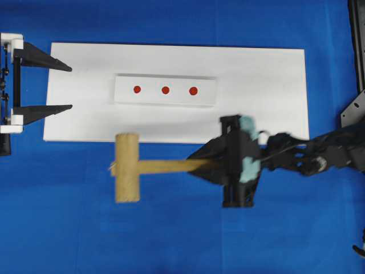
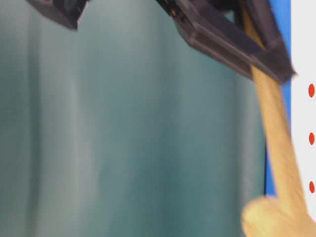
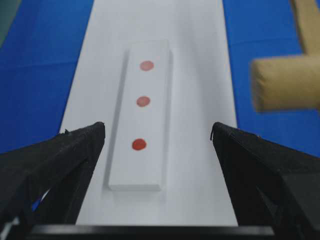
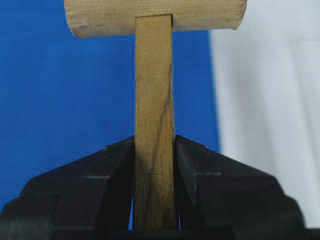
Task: Hit the mark with a hammer.
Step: 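Lower the mallet onto the table with the right gripper and open it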
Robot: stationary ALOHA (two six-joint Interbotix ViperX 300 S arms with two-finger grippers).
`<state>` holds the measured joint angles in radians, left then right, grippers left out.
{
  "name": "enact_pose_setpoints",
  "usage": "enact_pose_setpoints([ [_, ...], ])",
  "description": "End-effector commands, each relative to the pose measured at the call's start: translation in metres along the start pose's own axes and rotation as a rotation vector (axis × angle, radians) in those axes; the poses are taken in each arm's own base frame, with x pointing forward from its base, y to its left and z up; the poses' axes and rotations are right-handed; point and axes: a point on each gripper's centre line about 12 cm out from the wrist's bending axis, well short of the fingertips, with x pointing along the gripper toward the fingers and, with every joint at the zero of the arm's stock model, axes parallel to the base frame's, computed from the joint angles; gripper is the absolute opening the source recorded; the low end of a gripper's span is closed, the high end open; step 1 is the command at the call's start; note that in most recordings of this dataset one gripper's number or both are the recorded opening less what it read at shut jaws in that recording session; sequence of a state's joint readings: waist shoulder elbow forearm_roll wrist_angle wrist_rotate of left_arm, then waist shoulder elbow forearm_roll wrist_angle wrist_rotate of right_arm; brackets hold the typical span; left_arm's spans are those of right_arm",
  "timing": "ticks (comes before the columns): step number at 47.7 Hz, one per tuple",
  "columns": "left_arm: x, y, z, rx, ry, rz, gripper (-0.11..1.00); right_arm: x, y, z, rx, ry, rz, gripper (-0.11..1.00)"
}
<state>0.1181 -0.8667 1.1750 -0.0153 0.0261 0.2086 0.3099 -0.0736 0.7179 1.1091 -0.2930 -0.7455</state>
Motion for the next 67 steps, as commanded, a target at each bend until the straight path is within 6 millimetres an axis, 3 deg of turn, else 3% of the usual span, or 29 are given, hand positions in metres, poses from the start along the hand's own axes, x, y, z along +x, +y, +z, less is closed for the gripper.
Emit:
enact_pose_setpoints([
  [1,0.0,0.001,0.004,-0.006,-0.013,0.006,0.86,0.01,0.017,0.016,0.017,-0.036,0.021,0.09],
  [15,0.001,0.001,0.0,-0.007,-0.005,0.004,0.86,0.042,0.049,0.006,0.041,-0.013,0.032,0.09],
  [23,0.001,0.001,0.0,-0.007,-0.005,0.004,0.86,0.045,0.045,-0.002,0.044,-0.013,-0.005,0.09],
  [49,0.001,0.001,0.001,-0.01,-0.022,0.008,0.86,0.079,0.033,-0.062,0.01,0.124,-0.074,0.09],
  [67,0.0,0.004,0.001,-0.013,-0.021,0.021,0.86,0.082,0.029,-0.072,-0.004,0.144,-0.089,0.09],
])
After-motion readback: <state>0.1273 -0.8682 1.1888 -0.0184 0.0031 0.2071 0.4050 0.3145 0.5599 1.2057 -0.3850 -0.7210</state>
